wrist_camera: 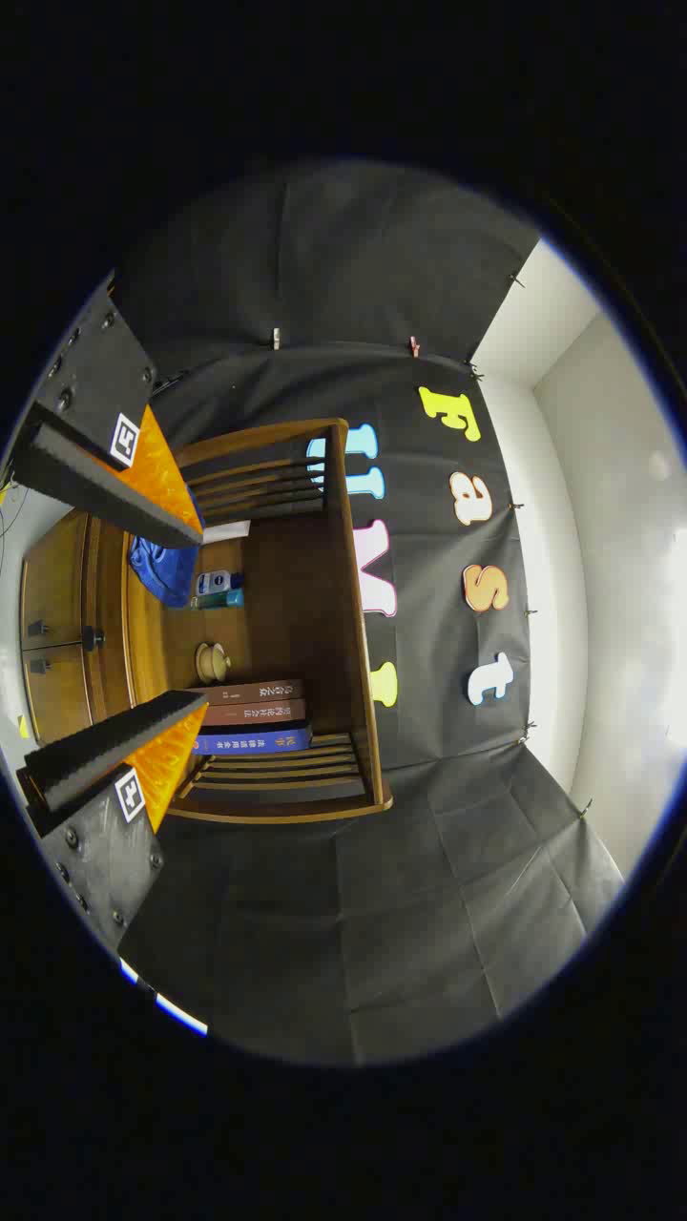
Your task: Pull open the drawer, take out the items inside it, and place them on the countertop above the cabinet.
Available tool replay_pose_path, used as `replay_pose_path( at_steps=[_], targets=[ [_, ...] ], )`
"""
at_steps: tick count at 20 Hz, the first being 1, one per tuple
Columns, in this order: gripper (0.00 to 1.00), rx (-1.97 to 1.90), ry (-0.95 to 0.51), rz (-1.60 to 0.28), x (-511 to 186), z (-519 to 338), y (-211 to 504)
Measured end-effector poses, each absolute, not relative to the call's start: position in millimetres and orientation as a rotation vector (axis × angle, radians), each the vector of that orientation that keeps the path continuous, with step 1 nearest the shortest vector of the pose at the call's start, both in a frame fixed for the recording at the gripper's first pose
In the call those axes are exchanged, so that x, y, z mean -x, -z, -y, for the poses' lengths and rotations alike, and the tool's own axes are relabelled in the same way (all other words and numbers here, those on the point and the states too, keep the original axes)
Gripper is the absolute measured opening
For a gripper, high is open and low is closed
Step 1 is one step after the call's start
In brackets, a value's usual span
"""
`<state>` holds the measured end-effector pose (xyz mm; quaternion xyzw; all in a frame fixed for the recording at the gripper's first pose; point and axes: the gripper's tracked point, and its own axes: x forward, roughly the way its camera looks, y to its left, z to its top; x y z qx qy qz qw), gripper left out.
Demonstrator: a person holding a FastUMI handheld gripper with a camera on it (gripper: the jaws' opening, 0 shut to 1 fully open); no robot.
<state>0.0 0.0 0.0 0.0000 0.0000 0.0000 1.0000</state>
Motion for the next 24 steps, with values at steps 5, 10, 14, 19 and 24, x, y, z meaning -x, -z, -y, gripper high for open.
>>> replay_pose_path(
  at_steps=[5,10,14,19,24],
  targets=[
    [0.98,-0.003,0.001,0.009,7,3,-5],
    [0.98,0.005,-0.017,0.000,10,1,-4],
    [0.99,0.007,-0.026,-0.007,10,2,-5],
    [0.98,0.005,-0.014,-0.007,14,6,-6],
    [0.99,0.010,-0.010,-0.014,17,6,-3]
  ],
)
